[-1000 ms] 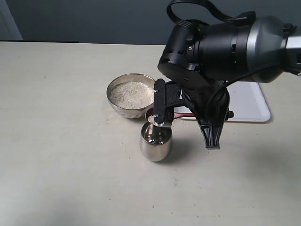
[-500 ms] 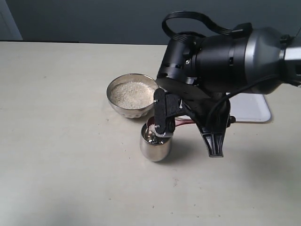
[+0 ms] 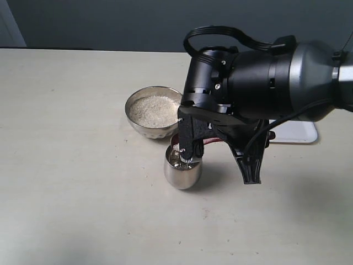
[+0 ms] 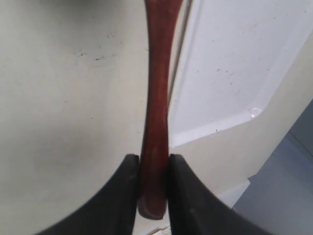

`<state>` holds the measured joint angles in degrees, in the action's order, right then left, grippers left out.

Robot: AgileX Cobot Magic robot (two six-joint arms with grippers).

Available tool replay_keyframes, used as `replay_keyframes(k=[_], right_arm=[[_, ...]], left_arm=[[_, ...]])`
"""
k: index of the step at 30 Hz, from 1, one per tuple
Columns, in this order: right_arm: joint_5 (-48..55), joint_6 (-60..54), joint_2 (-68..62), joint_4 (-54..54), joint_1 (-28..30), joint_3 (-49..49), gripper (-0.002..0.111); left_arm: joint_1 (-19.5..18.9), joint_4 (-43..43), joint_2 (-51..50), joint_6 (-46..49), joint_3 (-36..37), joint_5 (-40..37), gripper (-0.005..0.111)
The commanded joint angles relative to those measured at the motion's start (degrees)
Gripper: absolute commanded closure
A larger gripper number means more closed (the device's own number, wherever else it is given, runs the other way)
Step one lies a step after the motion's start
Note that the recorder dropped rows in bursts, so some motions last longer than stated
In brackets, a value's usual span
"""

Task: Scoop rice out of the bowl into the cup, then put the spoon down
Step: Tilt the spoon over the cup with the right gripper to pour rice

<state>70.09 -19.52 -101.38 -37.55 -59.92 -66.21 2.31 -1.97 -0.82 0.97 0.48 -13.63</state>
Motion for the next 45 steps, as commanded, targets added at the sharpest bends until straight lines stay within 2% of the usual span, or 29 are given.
replay_keyframes(k=[1,29,33,38,45], right_arm=[[-0.1,1.3,0.6,-1.0,-0.1,0.2,0.109],[-0.1,7.5,0.6,-2.8,-3.0,0.3,0.109],[-0.1,8.0,0.6,-3.9,-3.0,3.0,0.109],[-0.1,14.2,0.6,-7.9,-3.0,6.1,0.109],[-0.1,15.3,0.6,-11.3,-4.1,6.2,0.109]], left_arm=[[0.2,0.1,0.1,-0.4,-0.5,0.3,0.106],[0.2,0.1,0.1,-0.4,-0.5,0.3,0.106],[0.2,0.1,0.1,-0.4,-0.5,0.3,0.106],[0.2,0.1,0.1,-0.4,-0.5,0.3,0.106],[0.2,0.1,0.1,-0.4,-0.5,0.3,0.106]])
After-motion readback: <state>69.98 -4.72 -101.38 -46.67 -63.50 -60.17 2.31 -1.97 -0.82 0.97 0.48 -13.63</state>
